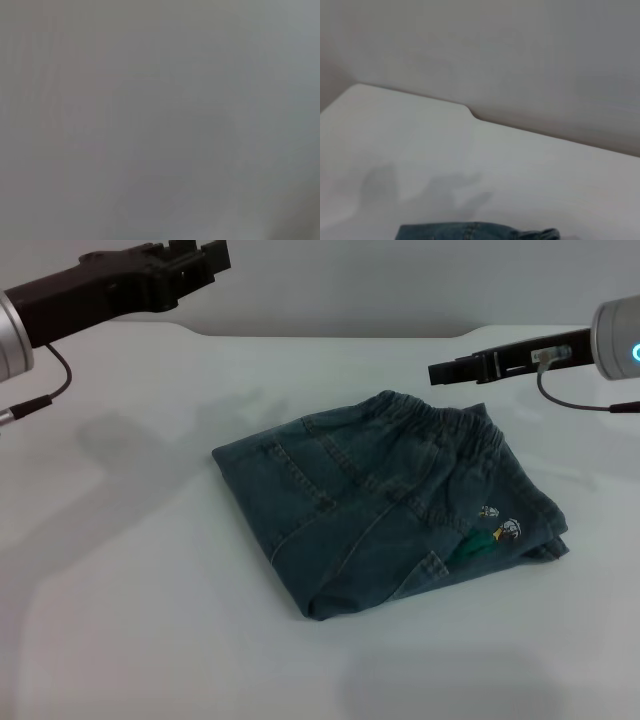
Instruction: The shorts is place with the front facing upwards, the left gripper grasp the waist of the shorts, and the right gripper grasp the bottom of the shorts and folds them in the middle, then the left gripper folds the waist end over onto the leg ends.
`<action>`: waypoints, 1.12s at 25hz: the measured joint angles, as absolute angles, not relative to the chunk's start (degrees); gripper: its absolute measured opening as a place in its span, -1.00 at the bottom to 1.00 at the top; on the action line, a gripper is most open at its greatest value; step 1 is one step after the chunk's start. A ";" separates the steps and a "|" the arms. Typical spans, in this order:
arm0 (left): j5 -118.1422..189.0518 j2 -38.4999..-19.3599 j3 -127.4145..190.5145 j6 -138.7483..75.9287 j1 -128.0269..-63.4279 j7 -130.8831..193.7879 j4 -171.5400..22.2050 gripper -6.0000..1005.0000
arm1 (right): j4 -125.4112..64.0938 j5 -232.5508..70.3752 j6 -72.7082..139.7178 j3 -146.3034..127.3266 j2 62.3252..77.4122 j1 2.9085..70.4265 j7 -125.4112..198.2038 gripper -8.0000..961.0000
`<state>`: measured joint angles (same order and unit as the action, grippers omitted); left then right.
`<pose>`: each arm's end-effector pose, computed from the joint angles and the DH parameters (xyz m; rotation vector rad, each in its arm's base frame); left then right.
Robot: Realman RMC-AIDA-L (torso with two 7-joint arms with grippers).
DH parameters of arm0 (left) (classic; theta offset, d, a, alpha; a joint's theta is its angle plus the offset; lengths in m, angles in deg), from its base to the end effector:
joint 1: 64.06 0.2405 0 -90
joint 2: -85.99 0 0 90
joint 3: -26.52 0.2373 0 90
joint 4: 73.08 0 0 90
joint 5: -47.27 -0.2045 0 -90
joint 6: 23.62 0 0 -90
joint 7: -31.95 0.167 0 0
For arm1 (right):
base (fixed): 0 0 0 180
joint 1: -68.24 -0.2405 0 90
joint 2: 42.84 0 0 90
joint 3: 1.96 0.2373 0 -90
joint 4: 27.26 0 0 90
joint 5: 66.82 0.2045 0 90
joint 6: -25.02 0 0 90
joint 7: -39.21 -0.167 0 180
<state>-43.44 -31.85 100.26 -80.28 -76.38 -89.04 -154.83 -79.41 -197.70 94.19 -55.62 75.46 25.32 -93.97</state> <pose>-0.1512 0.3609 0.0631 -2.2550 -0.8275 -0.8838 0.1788 0.4221 0.0053 -2.4251 1.1528 0.2852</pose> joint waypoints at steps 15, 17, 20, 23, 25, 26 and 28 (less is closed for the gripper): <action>-43.46 -31.61 99.60 -82.87 -76.01 -88.73 -155.43 -0.16 | -75.44 -197.79 91.40 -56.27 75.36 25.18 -98.37 -0.04; -43.46 -31.58 99.58 -83.13 -76.01 -88.72 -155.43 -0.16 | -75.36 -197.81 91.40 -56.32 75.37 25.42 -98.48 -0.04; -43.50 -31.52 98.58 -84.62 -75.84 -88.72 -155.50 -0.16 | -74.93 -197.82 91.42 -56.37 75.39 25.61 -98.49 -0.04; -43.53 -31.52 97.97 -85.71 -75.72 -88.86 -155.88 -0.16 | -74.44 -198.15 91.55 -56.37 75.41 25.88 -98.50 -0.04; -43.53 -31.52 97.97 -85.82 -75.69 -88.90 -155.95 -0.16 | -74.05 -198.83 91.49 -56.37 75.42 25.92 -98.51 -0.04; -43.53 -31.52 97.97 -86.14 -75.66 -88.91 -156.03 -0.16 | -73.90 -199.09 91.42 -56.37 75.42 25.92 -98.51 -0.04; -43.53 -31.52 97.96 -86.27 -75.64 -88.92 -156.07 -0.16 | -73.58 -199.34 91.33 -56.36 75.44 25.94 -98.51 -0.04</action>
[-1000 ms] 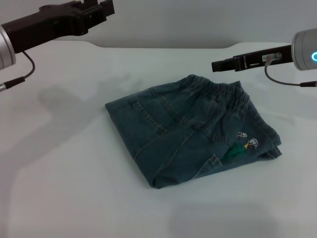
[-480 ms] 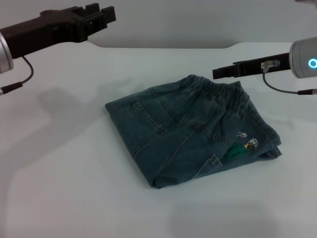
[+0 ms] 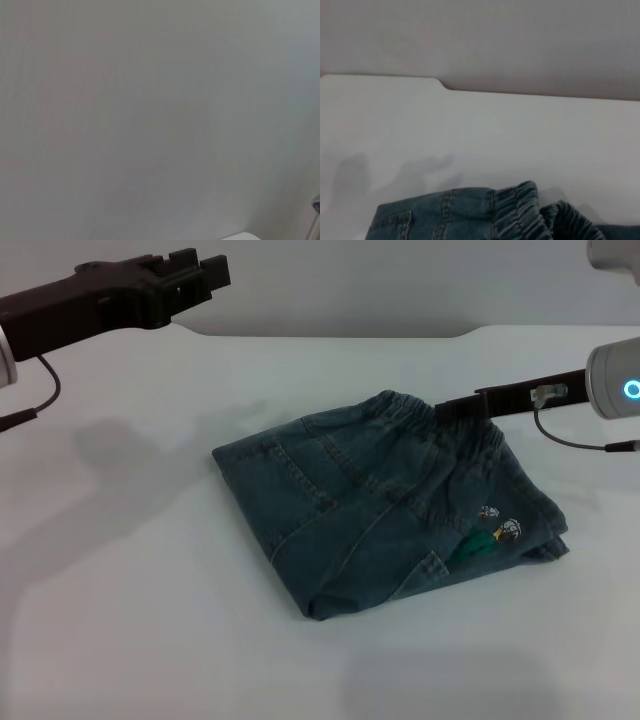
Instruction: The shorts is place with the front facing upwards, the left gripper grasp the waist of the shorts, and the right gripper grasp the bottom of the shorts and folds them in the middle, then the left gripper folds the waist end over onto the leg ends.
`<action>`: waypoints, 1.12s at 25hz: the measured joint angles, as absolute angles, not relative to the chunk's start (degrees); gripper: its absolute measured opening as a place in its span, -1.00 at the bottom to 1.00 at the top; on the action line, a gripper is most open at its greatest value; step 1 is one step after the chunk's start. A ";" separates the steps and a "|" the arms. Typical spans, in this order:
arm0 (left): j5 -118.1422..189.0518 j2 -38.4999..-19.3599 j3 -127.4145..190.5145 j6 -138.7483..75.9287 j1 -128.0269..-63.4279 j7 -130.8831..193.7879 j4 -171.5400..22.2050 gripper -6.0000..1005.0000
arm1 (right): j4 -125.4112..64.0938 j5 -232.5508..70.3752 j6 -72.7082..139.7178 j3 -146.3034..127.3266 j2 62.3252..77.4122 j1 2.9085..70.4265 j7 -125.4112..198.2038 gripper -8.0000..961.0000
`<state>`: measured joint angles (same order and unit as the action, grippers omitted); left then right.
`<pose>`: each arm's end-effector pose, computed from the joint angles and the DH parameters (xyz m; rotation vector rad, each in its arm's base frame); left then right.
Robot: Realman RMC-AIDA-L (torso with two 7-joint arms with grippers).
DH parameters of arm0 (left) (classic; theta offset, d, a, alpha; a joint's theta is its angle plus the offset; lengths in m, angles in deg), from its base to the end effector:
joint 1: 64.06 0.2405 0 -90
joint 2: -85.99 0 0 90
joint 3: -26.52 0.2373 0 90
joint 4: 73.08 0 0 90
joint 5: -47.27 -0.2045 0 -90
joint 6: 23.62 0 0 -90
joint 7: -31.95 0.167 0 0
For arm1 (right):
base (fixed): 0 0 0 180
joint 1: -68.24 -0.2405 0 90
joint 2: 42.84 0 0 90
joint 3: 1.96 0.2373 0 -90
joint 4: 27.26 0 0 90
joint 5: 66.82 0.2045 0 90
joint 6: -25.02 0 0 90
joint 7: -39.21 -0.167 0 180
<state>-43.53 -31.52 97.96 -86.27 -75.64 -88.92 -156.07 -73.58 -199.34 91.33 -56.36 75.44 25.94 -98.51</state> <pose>-0.1518 0.3492 0.0681 -2.3188 -0.8086 -0.8780 0.2062 0.4138 -0.0128 -2.3478 1.3468 0.2333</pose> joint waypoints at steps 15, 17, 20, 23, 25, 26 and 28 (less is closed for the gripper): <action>-43.52 -31.60 98.23 -86.66 -75.48 -89.15 -156.14 -0.16 | -72.19 -198.49 91.19 -56.36 75.57 25.99 -96.74 -0.08; -43.52 -31.61 98.24 -86.66 -75.48 -89.16 -156.14 -0.16 | -72.46 -197.92 91.19 -56.37 75.68 26.40 -95.37 -0.13; -43.52 -31.61 98.24 -86.65 -75.48 -89.15 -156.13 -0.16 | -72.61 -197.30 91.19 -56.37 75.78 26.90 -93.15 -0.27; -43.52 -31.61 98.28 -86.64 -75.51 -88.97 -155.93 -0.16 | -72.84 -197.23 91.20 -56.37 75.84 27.15 -91.86 -0.45; -43.52 -31.61 98.33 -86.64 -75.55 -88.88 -155.83 -0.16 | -72.96 -197.23 91.20 -56.37 75.86 27.23 -91.47 -0.56; -43.52 -31.61 98.42 -86.64 -75.62 -88.82 -155.67 -0.16 | -73.09 -197.23 91.20 -56.37 75.86 27.29 -91.41 -0.62; -43.52 -31.61 98.43 -86.67 -75.65 -88.80 -155.59 -0.16 | -73.94 -197.22 91.20 -56.37 75.92 27.66 -91.38 -0.71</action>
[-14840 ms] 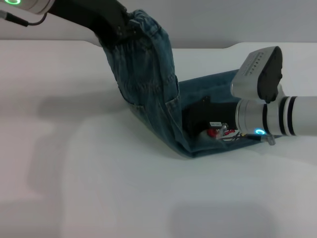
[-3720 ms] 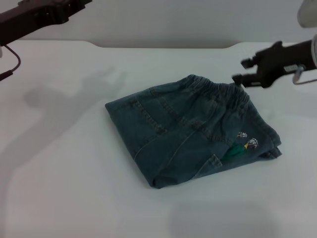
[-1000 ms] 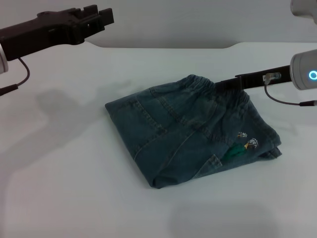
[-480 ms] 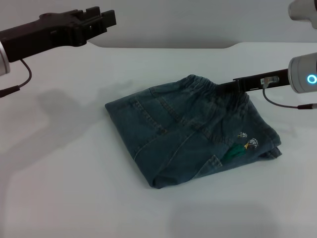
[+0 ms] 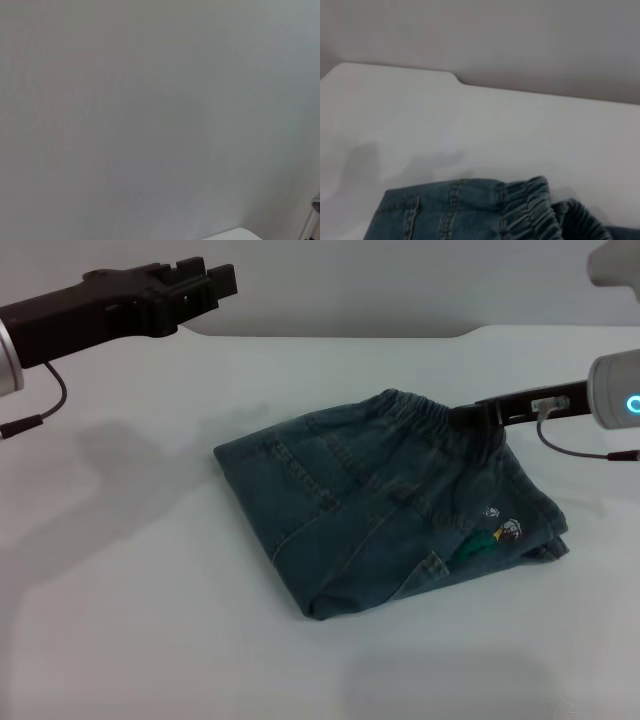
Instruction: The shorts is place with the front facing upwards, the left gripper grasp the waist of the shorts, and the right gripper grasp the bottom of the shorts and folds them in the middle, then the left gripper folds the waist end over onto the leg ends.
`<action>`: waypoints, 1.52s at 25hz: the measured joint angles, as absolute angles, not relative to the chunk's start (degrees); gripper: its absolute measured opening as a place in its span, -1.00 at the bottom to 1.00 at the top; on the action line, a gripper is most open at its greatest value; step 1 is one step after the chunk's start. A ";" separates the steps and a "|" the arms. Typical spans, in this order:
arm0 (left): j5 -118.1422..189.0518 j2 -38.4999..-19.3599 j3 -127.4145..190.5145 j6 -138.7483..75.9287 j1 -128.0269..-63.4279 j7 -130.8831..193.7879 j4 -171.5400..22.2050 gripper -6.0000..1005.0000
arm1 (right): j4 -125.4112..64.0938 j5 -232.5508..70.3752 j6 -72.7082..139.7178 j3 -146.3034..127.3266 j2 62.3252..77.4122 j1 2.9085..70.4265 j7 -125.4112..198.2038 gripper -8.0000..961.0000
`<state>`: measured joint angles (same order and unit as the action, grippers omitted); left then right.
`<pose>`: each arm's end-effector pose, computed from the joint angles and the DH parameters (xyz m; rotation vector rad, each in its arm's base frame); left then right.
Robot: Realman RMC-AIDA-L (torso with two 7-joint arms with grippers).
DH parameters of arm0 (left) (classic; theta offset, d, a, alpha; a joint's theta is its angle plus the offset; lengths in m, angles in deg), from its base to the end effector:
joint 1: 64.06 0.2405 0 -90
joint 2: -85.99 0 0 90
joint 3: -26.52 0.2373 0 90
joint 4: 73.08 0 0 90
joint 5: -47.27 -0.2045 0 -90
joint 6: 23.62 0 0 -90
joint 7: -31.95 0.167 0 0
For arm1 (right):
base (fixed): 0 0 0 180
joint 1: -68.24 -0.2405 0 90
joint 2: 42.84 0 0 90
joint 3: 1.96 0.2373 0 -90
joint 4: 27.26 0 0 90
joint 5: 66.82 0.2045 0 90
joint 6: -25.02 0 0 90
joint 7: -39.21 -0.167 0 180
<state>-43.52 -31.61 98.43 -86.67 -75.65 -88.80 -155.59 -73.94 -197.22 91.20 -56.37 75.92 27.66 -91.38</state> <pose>-0.1521 0.3477 0.0637 -2.3342 -0.8173 -0.8756 0.2105 0.4085 -0.0148 -2.4044 1.2379 0.2437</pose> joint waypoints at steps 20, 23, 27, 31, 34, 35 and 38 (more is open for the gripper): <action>-46.45 -31.52 98.30 -87.12 -76.26 -89.23 -155.52 -0.16 | -96.87 -187.95 91.37 -71.88 76.25 43.09 -97.38 -0.89; -46.84 -31.52 98.22 -87.46 -76.30 -89.24 -155.51 -0.16 | -98.08 -188.10 91.63 -73.09 76.21 44.37 -98.44 -0.89; -47.65 -31.56 98.21 -87.91 -76.35 -89.30 -155.52 -0.16 | -99.06 -188.14 91.86 -73.39 76.17 45.94 -98.68 -0.89; -47.81 -31.58 98.27 -88.17 -76.40 -89.34 -155.51 -0.16 | -101.60 -188.16 91.94 -73.42 76.16 48.06 -99.37 -0.89; -47.84 -31.60 98.38 -88.31 -76.50 -89.34 -155.51 -0.16 | -104.02 -188.18 91.95 -73.38 76.17 49.75 -99.88 -0.89; -47.84 -31.60 98.40 -88.34 -76.61 -89.34 -155.51 -0.16 | -104.48 -188.21 91.96 -73.28 76.19 50.15 -99.98 -0.88; -47.87 -31.59 98.46 -88.34 -76.91 -89.34 -155.42 -0.16 | -105.18 -188.60 92.30 -72.83 76.21 50.98 -100.22 -0.88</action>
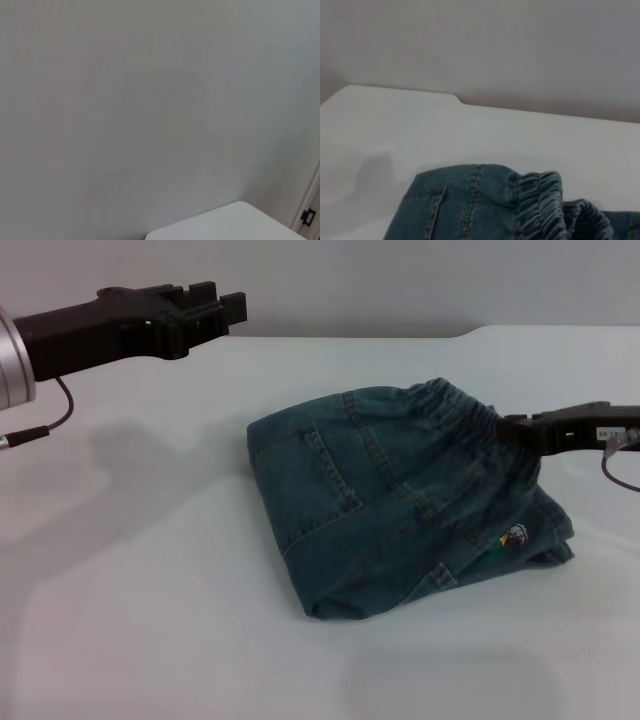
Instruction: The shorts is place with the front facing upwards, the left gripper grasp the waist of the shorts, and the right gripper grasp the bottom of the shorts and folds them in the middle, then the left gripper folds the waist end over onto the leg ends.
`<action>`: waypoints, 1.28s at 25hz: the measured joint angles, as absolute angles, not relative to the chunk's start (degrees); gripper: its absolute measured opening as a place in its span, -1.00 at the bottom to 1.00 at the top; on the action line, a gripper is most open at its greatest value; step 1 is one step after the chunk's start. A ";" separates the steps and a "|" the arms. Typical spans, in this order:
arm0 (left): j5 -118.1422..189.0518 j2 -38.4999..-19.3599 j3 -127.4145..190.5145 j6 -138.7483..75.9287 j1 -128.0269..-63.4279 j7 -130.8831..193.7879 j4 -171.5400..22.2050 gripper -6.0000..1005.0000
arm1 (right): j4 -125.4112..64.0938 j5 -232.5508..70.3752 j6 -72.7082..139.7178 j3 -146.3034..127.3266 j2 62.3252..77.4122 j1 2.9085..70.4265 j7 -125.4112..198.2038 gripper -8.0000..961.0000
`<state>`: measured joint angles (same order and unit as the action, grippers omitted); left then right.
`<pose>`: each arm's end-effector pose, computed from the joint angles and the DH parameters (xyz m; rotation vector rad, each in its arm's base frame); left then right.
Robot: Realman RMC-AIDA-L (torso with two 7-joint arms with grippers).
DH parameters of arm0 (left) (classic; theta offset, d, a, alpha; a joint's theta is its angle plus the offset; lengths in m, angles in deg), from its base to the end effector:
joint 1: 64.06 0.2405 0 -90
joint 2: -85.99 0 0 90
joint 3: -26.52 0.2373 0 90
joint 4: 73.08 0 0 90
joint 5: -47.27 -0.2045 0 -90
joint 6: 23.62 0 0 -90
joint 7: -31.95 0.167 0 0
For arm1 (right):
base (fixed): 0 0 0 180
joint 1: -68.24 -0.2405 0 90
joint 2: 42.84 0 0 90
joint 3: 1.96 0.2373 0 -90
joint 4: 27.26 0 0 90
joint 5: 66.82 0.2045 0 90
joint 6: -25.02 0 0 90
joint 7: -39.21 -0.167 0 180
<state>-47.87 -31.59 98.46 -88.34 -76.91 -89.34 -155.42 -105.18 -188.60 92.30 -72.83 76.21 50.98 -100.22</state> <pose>-0.1541 0.3478 0.0553 -2.3876 -0.7987 -0.7857 0.2096 0.3535 0.0218 -2.3335 1.1489 0.3293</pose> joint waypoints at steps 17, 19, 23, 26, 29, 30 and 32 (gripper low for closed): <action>-49.52 -31.47 98.07 -88.30 -78.33 -89.52 -153.56 -0.16 | -102.02 -189.92 95.11 -72.82 76.17 52.82 -101.55 -0.83; -49.70 -31.41 98.01 -88.30 -78.58 -89.52 -153.38 -0.16 | -101.67 -190.85 95.46 -72.80 76.11 52.96 -101.54 -0.81; -51.98 -31.47 97.91 -88.30 -79.61 -90.11 -153.17 -0.16 | -101.43 -193.76 95.57 -72.18 76.08 53.05 -101.56 -0.79; -53.26 -31.50 97.89 -88.30 -80.51 -90.67 -152.65 -0.16 | -100.63 -194.22 94.81 -71.83 76.04 52.79 -101.57 -0.77; -53.60 -31.56 97.88 -88.35 -81.18 -90.83 -152.37 -0.16 | -100.28 -194.25 93.85 -71.69 75.94 52.49 -101.56 -0.76; -53.60 -31.58 97.88 -88.36 -81.25 -90.84 -152.36 -0.16 | -100.25 -194.27 93.48 -71.66 75.94 52.45 -101.56 -0.75; -53.61 -31.61 97.88 -88.38 -81.33 -90.84 -152.35 -0.16 | -100.23 -194.29 92.80 -71.65 75.92 52.34 -101.38 -0.74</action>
<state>-53.61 -31.61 97.88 -88.38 -81.33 -90.84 -152.35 -100.23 -194.29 92.80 -71.65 75.92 52.34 -101.38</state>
